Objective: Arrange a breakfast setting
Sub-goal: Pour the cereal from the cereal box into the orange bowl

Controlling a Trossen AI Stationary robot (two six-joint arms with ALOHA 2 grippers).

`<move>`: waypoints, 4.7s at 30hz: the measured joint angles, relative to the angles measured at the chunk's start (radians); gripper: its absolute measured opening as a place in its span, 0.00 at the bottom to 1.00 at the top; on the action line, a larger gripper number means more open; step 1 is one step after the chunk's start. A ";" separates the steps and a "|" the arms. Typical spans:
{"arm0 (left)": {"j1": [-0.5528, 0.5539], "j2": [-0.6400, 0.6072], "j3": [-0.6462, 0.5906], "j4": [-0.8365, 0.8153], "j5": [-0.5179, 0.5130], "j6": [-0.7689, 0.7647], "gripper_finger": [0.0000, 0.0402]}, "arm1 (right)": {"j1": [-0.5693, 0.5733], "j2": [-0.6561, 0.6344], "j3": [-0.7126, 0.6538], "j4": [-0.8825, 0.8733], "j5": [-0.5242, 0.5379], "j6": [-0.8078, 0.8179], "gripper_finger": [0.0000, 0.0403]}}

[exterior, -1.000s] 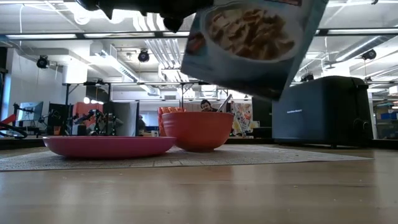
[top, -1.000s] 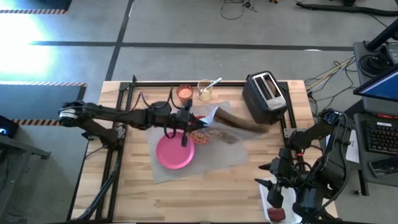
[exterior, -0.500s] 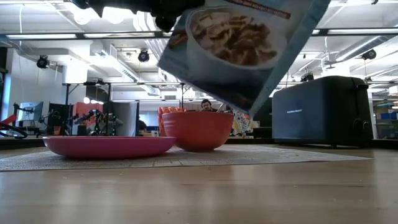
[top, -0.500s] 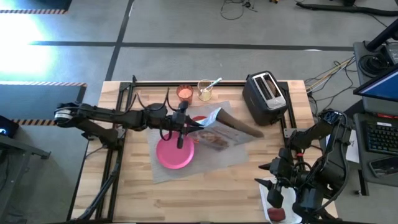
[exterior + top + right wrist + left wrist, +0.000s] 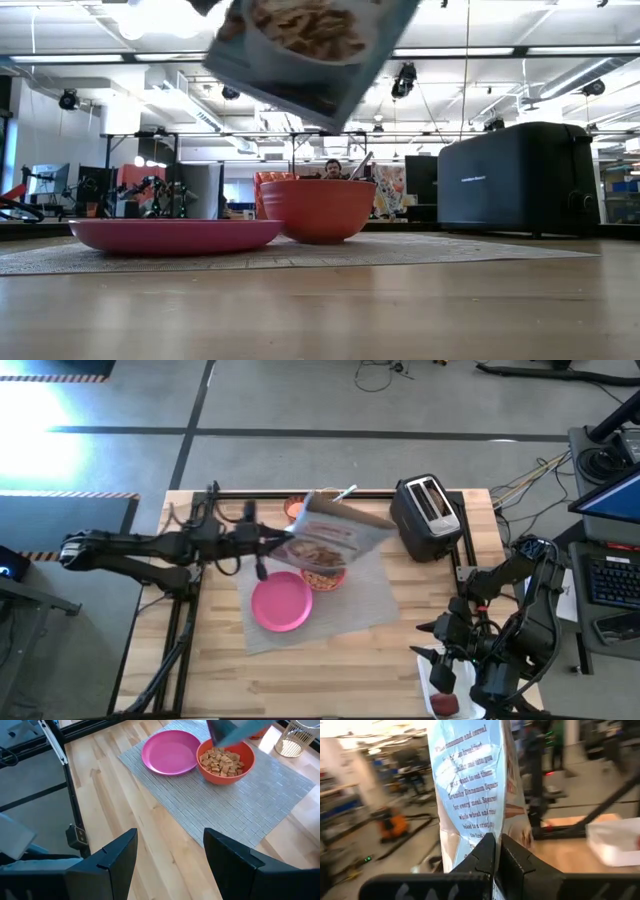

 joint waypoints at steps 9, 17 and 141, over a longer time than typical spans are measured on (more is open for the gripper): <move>0.000 -0.199 -0.139 -0.081 -0.310 -0.015 0.00 | 0.000 0.000 0.000 -0.003 0.000 -0.003 0.53; 0.000 -0.322 -0.270 -0.082 -0.477 -0.076 0.00 | 0.000 0.000 0.000 -0.003 0.001 -0.013 0.53; 0.013 -0.196 -0.629 -0.433 -1.013 -1.012 0.51 | -0.002 0.000 -0.001 0.000 0.037 -0.067 0.53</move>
